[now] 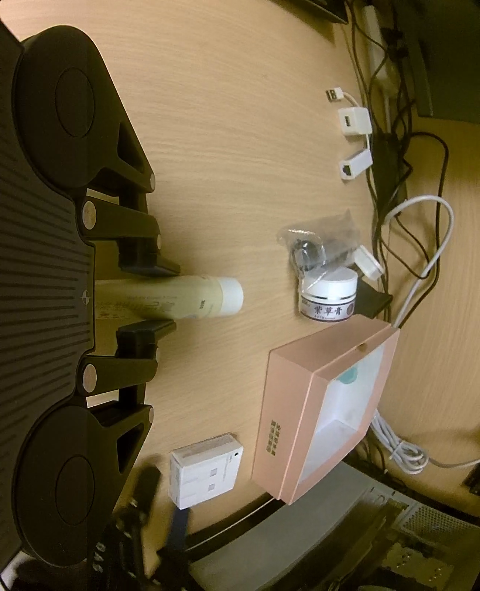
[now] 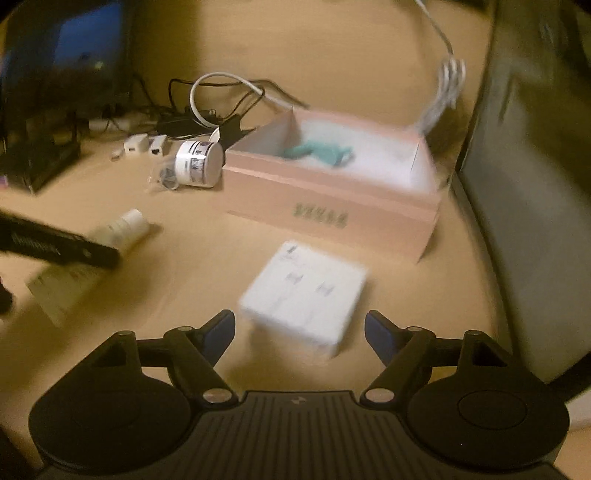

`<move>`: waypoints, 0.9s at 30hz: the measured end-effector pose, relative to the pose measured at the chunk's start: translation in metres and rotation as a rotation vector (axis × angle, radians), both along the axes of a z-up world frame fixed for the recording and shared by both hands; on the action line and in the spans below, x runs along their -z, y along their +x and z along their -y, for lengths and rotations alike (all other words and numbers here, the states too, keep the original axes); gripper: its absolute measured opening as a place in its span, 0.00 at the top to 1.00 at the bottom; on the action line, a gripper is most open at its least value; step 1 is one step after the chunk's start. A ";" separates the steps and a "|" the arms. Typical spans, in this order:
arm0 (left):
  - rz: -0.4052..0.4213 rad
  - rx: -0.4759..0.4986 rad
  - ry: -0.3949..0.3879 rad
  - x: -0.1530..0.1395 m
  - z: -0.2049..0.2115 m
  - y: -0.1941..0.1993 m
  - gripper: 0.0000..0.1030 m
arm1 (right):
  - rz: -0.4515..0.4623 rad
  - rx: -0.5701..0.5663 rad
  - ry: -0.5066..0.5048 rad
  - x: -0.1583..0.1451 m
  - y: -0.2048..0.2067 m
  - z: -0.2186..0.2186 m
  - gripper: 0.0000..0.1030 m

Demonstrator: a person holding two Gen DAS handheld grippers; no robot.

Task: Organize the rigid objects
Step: 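Set the white cable box on the desk beside the pink box and open the right gripper, then carry the cream tube into the pink box with the left gripper and release it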

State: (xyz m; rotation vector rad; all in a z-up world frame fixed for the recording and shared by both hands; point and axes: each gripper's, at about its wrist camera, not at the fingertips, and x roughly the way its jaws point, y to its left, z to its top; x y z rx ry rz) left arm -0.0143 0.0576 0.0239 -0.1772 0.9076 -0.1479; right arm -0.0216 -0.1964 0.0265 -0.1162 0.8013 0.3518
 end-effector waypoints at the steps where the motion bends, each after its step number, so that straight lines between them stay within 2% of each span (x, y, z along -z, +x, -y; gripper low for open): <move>1: 0.001 0.002 -0.001 0.000 0.000 0.000 0.72 | -0.027 0.018 0.028 0.004 -0.001 0.000 0.24; 4: 0.004 -0.005 -0.009 0.000 -0.001 -0.002 0.72 | -0.049 0.073 0.049 0.013 -0.007 -0.006 0.23; 8: -0.004 -0.012 -0.010 -0.001 0.001 -0.003 0.72 | -0.020 0.058 0.016 0.018 -0.014 -0.018 0.17; 12: -0.013 -0.016 -0.015 -0.001 0.001 -0.002 0.72 | -0.024 0.057 0.039 0.019 -0.012 -0.017 0.12; 16: -0.018 -0.054 -0.047 -0.001 -0.001 -0.003 0.72 | -0.069 0.046 0.068 0.018 -0.004 -0.017 0.00; 20: -0.029 -0.053 -0.060 0.000 -0.004 -0.001 0.72 | -0.104 0.036 0.065 0.016 0.002 -0.018 0.00; 23: -0.020 -0.016 -0.029 -0.001 -0.002 -0.002 0.72 | -0.082 -0.046 -0.020 0.019 -0.003 -0.026 0.00; 27: -0.016 -0.008 -0.003 -0.001 0.002 -0.002 0.72 | -0.097 -0.056 -0.020 0.016 -0.004 -0.024 0.03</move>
